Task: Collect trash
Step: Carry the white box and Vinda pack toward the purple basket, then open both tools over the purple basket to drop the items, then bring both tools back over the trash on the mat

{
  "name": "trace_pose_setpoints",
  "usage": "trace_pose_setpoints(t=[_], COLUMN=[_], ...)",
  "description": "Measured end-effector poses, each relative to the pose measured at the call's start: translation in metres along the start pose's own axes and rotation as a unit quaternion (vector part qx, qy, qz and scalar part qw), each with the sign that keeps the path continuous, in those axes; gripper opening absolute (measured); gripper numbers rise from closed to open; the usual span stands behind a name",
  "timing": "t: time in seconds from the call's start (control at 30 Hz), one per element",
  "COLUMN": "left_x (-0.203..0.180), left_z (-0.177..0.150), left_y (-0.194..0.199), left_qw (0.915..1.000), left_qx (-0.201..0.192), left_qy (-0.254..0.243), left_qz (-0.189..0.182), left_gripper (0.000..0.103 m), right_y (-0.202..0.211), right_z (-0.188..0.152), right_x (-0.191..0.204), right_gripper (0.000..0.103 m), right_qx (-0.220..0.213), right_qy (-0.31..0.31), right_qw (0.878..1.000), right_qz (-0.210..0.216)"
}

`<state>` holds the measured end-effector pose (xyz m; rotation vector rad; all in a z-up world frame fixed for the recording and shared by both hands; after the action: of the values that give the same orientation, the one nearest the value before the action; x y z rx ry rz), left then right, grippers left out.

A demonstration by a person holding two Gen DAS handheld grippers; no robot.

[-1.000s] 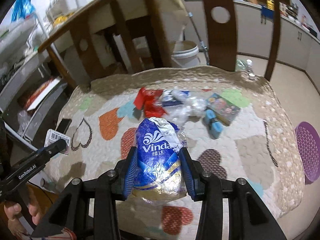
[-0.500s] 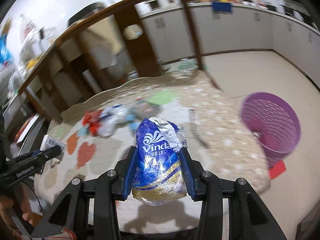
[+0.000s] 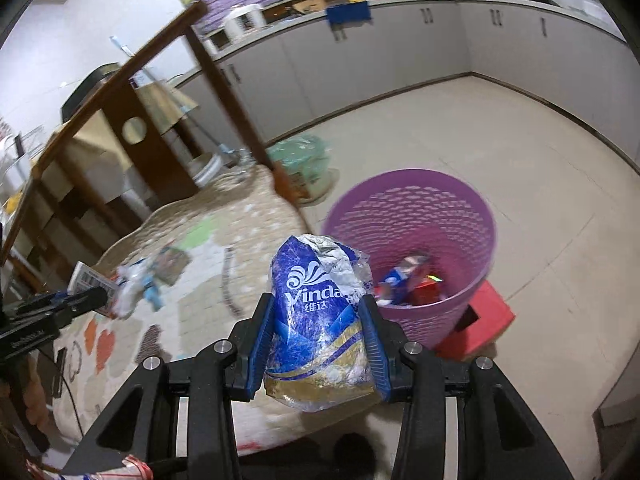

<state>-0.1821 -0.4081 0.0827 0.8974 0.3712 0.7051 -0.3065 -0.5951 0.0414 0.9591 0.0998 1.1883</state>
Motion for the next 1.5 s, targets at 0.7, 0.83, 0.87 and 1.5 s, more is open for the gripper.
trace_pose_setpoints(t=[0.7,0.83,0.87,1.5], left_x=[-0.114,-0.105,-0.101,0.005], left_z=[0.103,0.095,0.091,-0.004], left_y=[-0.119,-0.113,-0.11,-0.029], left_qw=[0.9928,0.994,0.9945,0.9981], left_qx=[0.033,0.032,0.032,-0.017], left_qy=[0.014,0.017,0.018,0.014], left_qz=[-0.114,-0.103,-0.098,0.058], left_gripper=[0.066,0.067,0.067,0.07], right_y=[-0.07,-0.067,-0.067,-0.035], right_z=[0.047,0.047,0.046,0.013], right_x=[-0.101,-0.1,-0.099,-0.029], right_gripper=[0.06,0.063,0.063,0.071], right_qx=[0.011,0.01,0.011,0.003], right_qy=[-0.049,-0.051,-0.051,-0.022], right_qw=[0.998,0.998,0.998,0.999], right_qz=[-0.031,-0.032,-0.033,-0.032])
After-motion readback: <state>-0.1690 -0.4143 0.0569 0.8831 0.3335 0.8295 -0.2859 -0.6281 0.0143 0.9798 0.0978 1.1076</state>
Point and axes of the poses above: each gripper's, at about its wrist camera, not at the fingertips, and y roughly against the way its jaws point, x to its left, z to its top, the point moved 7 cm from there along -y, roughly the way its jaws point, and after that the axes turned 3 degrees about z, right-handed, at the moved point
